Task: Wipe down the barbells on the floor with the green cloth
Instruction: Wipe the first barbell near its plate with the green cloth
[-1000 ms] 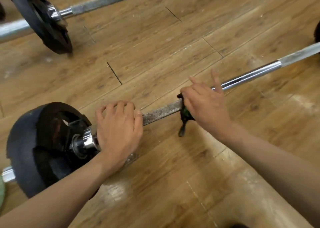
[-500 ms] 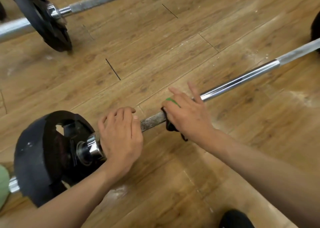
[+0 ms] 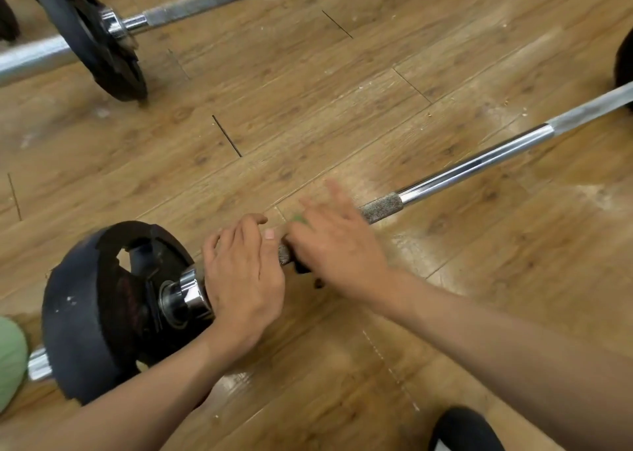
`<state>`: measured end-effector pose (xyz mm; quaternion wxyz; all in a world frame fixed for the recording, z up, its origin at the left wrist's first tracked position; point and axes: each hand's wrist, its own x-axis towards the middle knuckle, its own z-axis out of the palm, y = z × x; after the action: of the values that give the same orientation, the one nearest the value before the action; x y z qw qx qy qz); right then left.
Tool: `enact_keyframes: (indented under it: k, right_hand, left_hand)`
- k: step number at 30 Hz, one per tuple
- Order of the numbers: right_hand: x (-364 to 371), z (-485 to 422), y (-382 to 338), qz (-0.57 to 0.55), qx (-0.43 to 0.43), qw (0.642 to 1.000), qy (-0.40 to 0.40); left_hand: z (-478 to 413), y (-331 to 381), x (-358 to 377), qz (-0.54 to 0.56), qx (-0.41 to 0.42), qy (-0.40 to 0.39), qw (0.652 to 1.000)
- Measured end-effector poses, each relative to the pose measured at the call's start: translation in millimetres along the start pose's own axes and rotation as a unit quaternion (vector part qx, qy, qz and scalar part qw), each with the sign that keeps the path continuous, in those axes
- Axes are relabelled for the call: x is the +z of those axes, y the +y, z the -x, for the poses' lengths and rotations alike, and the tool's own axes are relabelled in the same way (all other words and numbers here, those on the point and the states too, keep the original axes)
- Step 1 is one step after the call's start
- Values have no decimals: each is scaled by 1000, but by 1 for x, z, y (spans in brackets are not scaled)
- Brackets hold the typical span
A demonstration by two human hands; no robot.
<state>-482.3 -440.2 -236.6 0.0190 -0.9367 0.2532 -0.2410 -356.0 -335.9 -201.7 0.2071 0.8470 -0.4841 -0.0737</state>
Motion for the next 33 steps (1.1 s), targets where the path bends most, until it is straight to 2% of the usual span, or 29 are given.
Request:
enact_keyframes:
  k: [4, 8, 9, 12, 14, 15, 19, 21, 23, 29, 31, 33]
  right_hand:
    - [-30, 23, 70, 61, 74, 995, 8]
    - [-20, 13, 33, 23, 216, 975, 37]
    - [-12, 9, 15, 11, 205, 978, 29]
    - [4, 8, -13, -20, 67, 997, 26]
    - [-4, 10, 13, 5, 4, 1000, 25]
    - [-11, 13, 29, 31, -1, 999, 30]
    - [-39, 28, 92, 105, 106, 989, 14]
    - [-45, 27, 99, 107, 209, 972, -5]
    - [-39, 18, 83, 82, 248, 965, -2]
    - [17, -6, -43, -32, 105, 994, 9]
    - [15, -8, -40, -23, 44, 999, 8]
    - [-2, -2, -6, 42, 2, 999, -8]
  left_hand:
    - [1, -1, -1, -49, -6, -29, 998]
    - [0, 0, 3, -109, -6, -52, 993]
    - [0, 0, 3, -115, -4, -57, 992]
    - [2, -1, 4, -135, 24, -51, 989]
    - [3, -2, 4, -135, 30, -58, 989]
    - [2, -2, 3, -133, 26, -71, 988]
    - [-1, -1, 0, -134, 19, -95, 986]
    - [-3, -3, 1, -133, 28, -90, 987]
    - [-5, -3, -1, -110, 28, -77, 991]
    - [-10, -7, -3, -4, -14, -53, 998]
    - [-11, -5, -6, 36, -46, -42, 997]
    - [-11, -4, -5, 2, -49, -60, 997]
